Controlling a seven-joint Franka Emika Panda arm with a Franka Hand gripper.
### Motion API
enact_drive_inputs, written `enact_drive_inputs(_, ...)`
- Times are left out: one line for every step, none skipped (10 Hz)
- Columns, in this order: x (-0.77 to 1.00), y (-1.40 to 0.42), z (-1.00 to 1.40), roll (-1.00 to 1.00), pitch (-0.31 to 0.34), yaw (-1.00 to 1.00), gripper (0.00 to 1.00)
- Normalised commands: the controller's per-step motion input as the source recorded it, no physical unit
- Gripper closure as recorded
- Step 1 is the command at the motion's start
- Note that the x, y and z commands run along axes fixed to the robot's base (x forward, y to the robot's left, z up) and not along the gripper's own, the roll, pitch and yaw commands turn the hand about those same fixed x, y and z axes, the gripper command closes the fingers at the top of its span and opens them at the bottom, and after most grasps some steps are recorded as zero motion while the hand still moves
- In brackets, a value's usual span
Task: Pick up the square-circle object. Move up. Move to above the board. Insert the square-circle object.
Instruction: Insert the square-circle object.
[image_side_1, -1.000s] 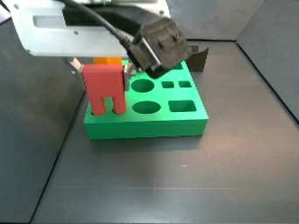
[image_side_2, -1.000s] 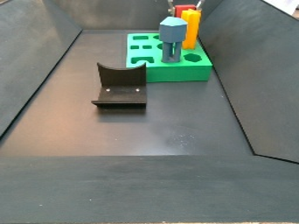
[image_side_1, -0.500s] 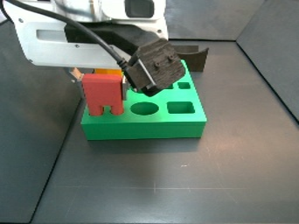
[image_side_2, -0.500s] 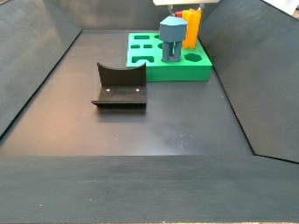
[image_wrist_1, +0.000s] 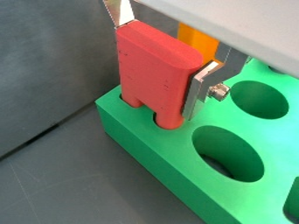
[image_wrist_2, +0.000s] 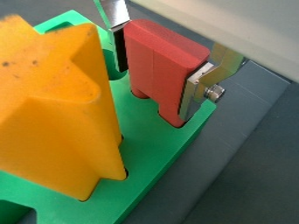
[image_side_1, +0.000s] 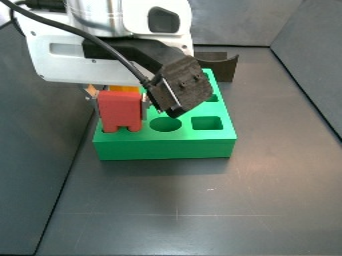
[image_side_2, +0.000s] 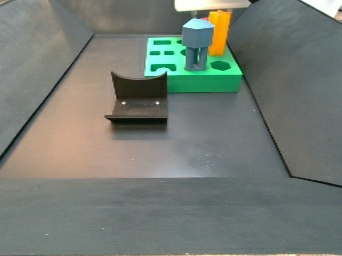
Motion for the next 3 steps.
enact_drive_inputs(0.0,0.14,-0.41,-0.33,-0.193,0.0,1.0)
enact_drive_inputs(0.01,0.01,-0.01,-0.05,0.0,0.0,1.0)
enact_drive_inputs(0.0,0.0,0.0,0.0,0.0,0.0,1.0)
